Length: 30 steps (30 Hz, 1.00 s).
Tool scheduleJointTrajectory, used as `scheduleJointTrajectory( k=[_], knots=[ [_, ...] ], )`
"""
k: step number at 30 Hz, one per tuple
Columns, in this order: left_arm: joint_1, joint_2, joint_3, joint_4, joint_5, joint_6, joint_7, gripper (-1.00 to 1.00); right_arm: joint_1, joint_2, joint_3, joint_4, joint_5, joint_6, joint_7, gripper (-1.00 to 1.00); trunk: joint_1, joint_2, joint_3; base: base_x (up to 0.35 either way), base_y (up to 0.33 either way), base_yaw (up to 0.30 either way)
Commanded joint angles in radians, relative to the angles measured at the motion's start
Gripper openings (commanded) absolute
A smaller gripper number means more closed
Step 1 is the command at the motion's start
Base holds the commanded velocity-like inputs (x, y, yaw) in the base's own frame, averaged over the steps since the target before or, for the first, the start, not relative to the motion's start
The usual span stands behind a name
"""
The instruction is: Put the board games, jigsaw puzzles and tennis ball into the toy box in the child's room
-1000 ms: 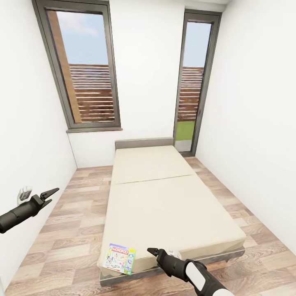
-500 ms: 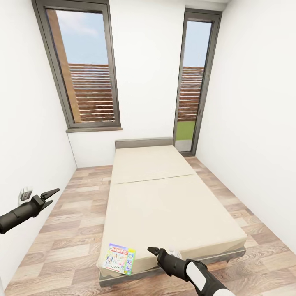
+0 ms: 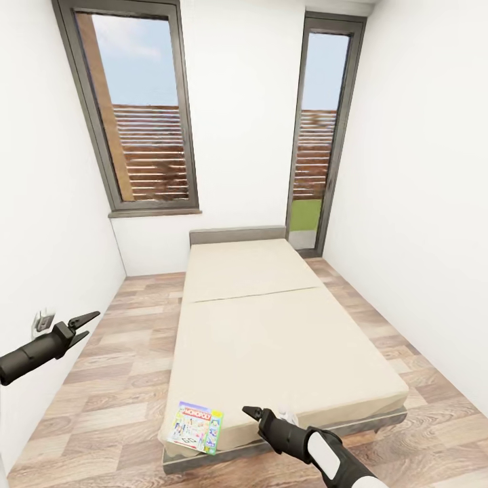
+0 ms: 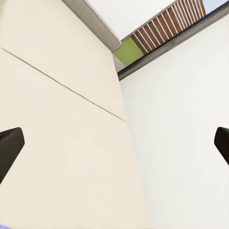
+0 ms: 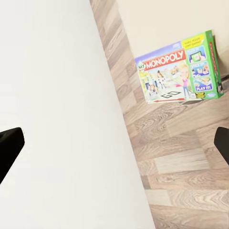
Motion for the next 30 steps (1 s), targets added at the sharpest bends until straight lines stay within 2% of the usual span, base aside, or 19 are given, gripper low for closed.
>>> scheduleJointTrajectory(
  k=[1,11,30],
  knots=[
    [-0.001,0.000,0.001,0.000,0.002,0.008,-0.002,1.00,0.000,0.002,0.001,0.000,-0.004,0.006,0.000,1.00,0.004,-0.009,-0.005,0.000,0.000,0.000],
    [-0.001,-0.001,0.001,0.002,0.001,0.021,0.000,1.00,0.000,0.011,0.008,0.000,0.009,0.004,-0.014,1.00,0.043,-0.079,-0.036,0.000,0.000,0.000],
    [-0.001,-0.009,0.001,0.003,-0.002,0.031,0.006,1.00,-0.001,0.013,0.007,0.000,0.009,-0.007,-0.024,1.00,0.115,-0.212,-0.096,0.000,0.000,0.000]
  ],
)
